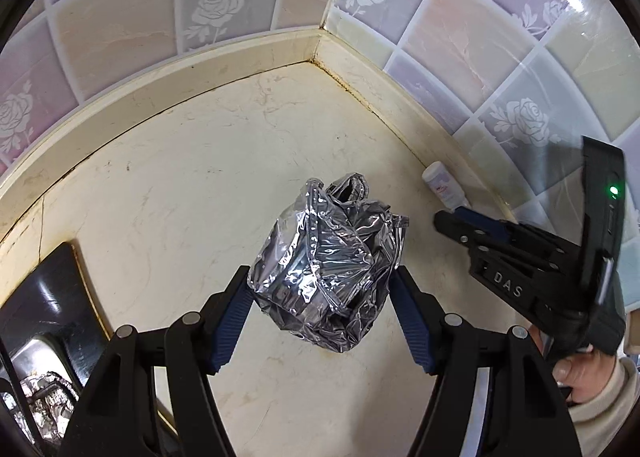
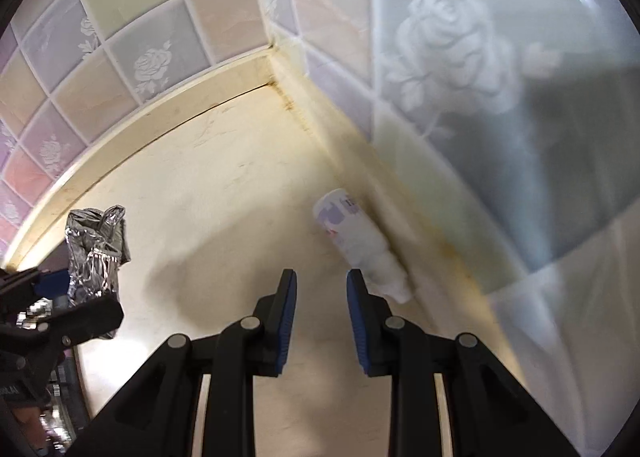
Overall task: Collect trash
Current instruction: 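Grasp the small white bottle with the right tool while the left tool holds the foil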
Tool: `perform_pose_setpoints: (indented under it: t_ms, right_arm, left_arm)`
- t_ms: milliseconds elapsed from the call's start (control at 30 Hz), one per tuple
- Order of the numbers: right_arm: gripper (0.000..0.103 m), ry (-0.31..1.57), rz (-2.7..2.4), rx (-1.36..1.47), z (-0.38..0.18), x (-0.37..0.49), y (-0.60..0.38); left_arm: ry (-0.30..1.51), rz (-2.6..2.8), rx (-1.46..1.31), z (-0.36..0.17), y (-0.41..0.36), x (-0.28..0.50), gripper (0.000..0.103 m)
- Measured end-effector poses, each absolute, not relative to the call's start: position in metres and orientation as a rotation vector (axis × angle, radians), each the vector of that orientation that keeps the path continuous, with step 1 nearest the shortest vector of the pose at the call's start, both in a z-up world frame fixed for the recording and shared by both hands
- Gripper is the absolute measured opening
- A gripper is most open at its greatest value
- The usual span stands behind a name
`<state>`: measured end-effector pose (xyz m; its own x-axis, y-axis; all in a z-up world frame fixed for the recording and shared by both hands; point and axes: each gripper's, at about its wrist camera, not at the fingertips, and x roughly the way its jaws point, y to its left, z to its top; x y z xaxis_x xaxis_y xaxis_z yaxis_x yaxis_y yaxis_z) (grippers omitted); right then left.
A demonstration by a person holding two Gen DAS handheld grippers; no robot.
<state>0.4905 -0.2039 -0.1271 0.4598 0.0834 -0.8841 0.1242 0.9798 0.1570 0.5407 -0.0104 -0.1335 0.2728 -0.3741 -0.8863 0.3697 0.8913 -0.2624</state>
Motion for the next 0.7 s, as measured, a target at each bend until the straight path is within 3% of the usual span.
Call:
perform_pose_setpoints:
  t_ms: [233,700]
  right_arm:
    - [0.026,1.023,-0.024,0.184,-0.106,0.482,-0.202]
    - [0.026,1.052,-0.089,0.02,-0.114,0.506,-0.197]
  left_arm:
    - [1.176,-0.524,-0.013,-0.124,-0.012,0.556,0.067]
    - [1.168,-0.532,-0.023,-0.123,0.005,0.552,0.067]
